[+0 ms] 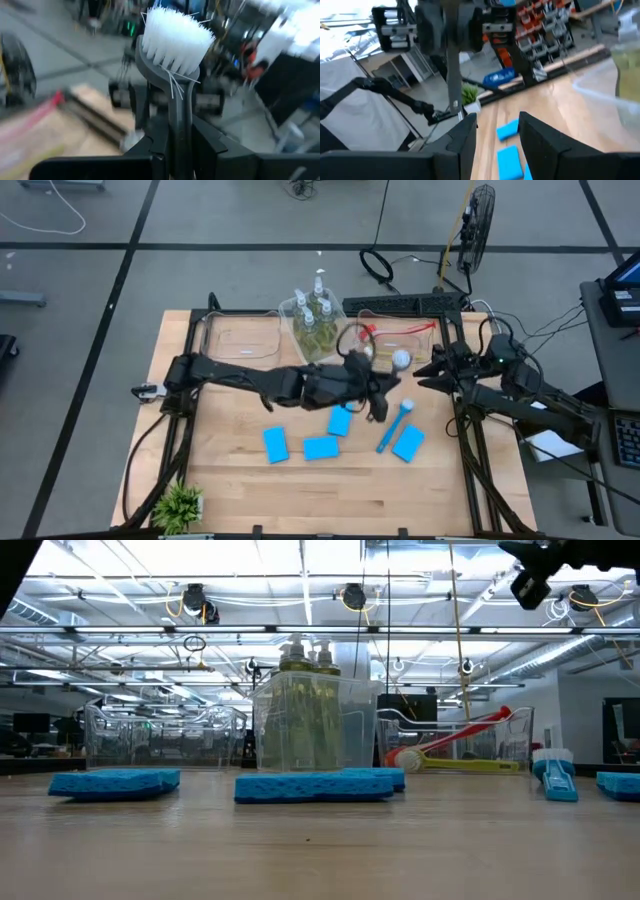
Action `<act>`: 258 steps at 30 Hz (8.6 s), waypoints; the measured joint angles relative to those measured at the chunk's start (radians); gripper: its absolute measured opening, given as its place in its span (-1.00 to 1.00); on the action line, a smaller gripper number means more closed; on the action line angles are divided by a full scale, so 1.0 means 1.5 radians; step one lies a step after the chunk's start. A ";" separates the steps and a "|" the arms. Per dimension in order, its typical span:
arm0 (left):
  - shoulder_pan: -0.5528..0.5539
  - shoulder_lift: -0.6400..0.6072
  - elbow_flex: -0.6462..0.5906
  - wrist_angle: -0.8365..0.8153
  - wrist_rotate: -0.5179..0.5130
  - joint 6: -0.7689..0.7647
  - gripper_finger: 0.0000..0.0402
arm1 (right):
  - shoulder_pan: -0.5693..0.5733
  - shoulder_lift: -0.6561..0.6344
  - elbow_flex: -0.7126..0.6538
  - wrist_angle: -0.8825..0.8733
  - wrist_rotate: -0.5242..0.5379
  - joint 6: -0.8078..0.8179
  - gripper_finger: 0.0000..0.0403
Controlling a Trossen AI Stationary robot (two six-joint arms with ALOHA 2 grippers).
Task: Pick & Place Kitchen Sink Supplies
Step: Put the gray toilet brush into the right transparent bin, then put the blue toilet brush into the right transparent bin
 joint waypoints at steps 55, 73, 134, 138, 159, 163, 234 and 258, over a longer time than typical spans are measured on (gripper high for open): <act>0.172 0.008 0.000 0.066 0.056 0.179 -0.76 | 0.038 0.432 0.001 0.516 0.310 -0.080 0.23; 0.172 0.008 0.000 0.061 0.089 0.159 -0.84 | 0.038 0.399 0.001 0.516 0.291 -0.092 -0.93; 0.196 -0.048 -0.007 -0.447 -0.045 0.164 0.22 | -0.198 0.543 0.200 -0.331 0.387 -0.597 -0.95; 0.206 -0.048 -0.007 -0.447 -0.034 0.163 0.20 | -0.198 0.570 0.200 -0.336 0.387 -0.623 -0.95; 0.196 -0.285 -0.402 -0.193 0.033 0.089 0.24 | -0.224 0.635 0.200 -0.360 0.404 -0.717 -0.95; 0.183 -0.374 -0.528 -0.107 0.022 0.057 0.21 | -0.228 0.650 0.200 -0.362 0.403 -0.737 -0.95; 0.130 -0.503 -0.732 0.058 0.042 0.001 0.25 | 0.046 0.314 0.200 -0.287 0.407 -0.118 -0.11; 0.130 -0.502 -0.732 0.036 0.045 0.009 0.25 | 0.242 0.299 0.200 -0.412 0.260 0.278 -0.13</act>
